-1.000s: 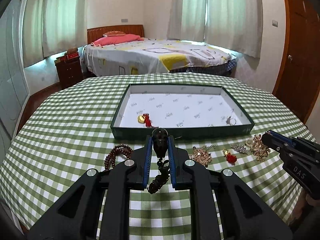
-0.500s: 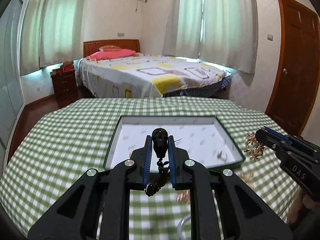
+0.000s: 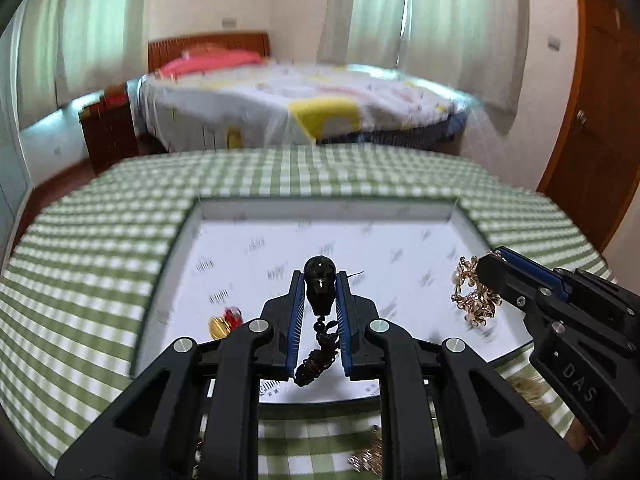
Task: Organize jewelry
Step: 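Carry the brooch and black pendant into the tray and open both tools, then lift both open tools away from the tray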
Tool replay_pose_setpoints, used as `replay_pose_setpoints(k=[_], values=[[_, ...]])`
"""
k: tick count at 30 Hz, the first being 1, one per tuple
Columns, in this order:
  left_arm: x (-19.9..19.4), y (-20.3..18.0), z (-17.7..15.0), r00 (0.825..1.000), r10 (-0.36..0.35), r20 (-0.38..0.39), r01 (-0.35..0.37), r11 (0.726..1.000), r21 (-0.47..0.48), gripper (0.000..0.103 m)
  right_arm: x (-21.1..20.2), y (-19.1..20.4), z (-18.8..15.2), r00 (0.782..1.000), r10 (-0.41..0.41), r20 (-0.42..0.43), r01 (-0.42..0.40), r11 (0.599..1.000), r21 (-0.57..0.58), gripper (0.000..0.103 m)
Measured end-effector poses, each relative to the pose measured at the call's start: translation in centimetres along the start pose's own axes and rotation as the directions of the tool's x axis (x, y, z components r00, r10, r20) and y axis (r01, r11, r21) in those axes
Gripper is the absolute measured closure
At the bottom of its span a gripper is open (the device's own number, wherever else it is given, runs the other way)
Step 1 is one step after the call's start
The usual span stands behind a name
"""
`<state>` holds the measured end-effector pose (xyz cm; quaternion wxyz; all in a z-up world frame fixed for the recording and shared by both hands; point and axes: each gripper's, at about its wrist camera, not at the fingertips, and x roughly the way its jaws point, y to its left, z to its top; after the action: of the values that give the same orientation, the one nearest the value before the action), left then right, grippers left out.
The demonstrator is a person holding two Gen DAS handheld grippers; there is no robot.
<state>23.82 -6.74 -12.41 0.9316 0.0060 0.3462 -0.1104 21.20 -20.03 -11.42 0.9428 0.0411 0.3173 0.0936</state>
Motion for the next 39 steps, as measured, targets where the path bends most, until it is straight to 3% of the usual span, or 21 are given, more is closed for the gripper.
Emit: replay_pose_setpoints(k=[6, 12, 14, 16, 19, 21, 26, 39], values=[[3.5, 0.4, -1.4, 0.995, -0.005, -0.096, 0.006, 1.000, 0.002, 0.087, 3.0, -0.4, -1.2, 0.993, 0.003, -0.114, -0.002, 1.000, 0.004, 0.092], [5.0, 0.3, -2.0, 0.988, -0.013, -0.153, 0.012, 1.000, -0.005, 0.087, 3.9, -0.8, -1.5, 0.989, 0.004, -0.150, -0.003, 1.000, 0.013, 0.092], [5.0, 0.4, -2.1, 0.988, -0.010, -0.154, 0.009, 1.000, -0.006, 0.084, 4.0, -1.1, -1.4, 0.988, 0.007, -0.154, -0.004, 1.000, 0.018, 0.089], [5.1, 0.3, -2.1, 0.988, -0.010, -0.155, 0.009, 1.000, -0.004, 0.078, 4.0, -1.2, -1.5, 0.988, 0.008, -0.153, -0.005, 1.000, 0.018, 0.079], [5.0, 0.1, -2.2, 0.988, -0.009, -0.152, 0.009, 1.000, -0.003, 0.066, 4.1, -1.2, -1.6, 0.989, 0.008, -0.148, -0.005, 1.000, 0.021, 0.066], [4.8, 0.1, -2.1, 0.989, -0.007, -0.145, 0.006, 1.000, -0.003, 0.057, 3.9, -1.3, -1.6, 0.990, 0.010, -0.142, -0.007, 1.000, 0.024, 0.065], [3.6, 0.1, -1.9, 0.994, 0.005, -0.112, -0.006, 1.000, -0.012, 0.047, 2.7, -1.3, -1.1, 0.995, 0.002, -0.101, 0.001, 1.000, 0.025, 0.062], [-3.5, 0.6, -2.6, 0.999, 0.044, 0.010, -0.043, 0.998, -0.036, 0.036, -3.0, -1.2, -1.4, 0.999, -0.045, -0.013, 0.045, 0.999, -0.008, 0.057]])
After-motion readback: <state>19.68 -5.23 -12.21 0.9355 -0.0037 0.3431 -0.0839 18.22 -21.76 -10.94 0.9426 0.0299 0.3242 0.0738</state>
